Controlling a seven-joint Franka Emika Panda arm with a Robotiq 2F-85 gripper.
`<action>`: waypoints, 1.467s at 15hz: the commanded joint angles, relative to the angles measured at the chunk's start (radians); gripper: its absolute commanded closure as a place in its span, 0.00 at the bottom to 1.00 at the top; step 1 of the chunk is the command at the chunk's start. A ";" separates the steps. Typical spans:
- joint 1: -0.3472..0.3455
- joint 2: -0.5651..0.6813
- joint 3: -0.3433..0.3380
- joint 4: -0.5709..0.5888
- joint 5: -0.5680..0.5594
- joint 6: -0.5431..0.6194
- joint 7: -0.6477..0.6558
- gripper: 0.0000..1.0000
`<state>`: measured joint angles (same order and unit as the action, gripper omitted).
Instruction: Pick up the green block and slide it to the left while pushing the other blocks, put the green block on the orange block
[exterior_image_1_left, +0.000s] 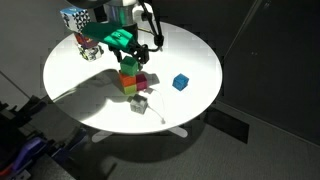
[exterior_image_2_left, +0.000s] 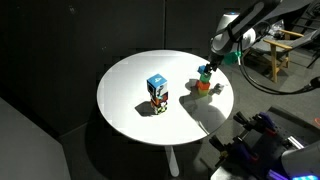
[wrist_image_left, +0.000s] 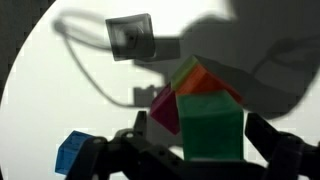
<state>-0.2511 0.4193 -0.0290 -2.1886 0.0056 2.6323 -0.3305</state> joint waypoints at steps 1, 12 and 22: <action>-0.052 -0.066 0.049 -0.061 0.072 0.028 -0.120 0.00; -0.054 -0.241 0.024 -0.249 0.149 0.042 -0.229 0.00; 0.066 -0.407 -0.089 -0.387 -0.053 -0.065 0.133 0.00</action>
<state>-0.2125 0.0930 -0.0969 -2.5324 -0.0119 2.6304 -0.2742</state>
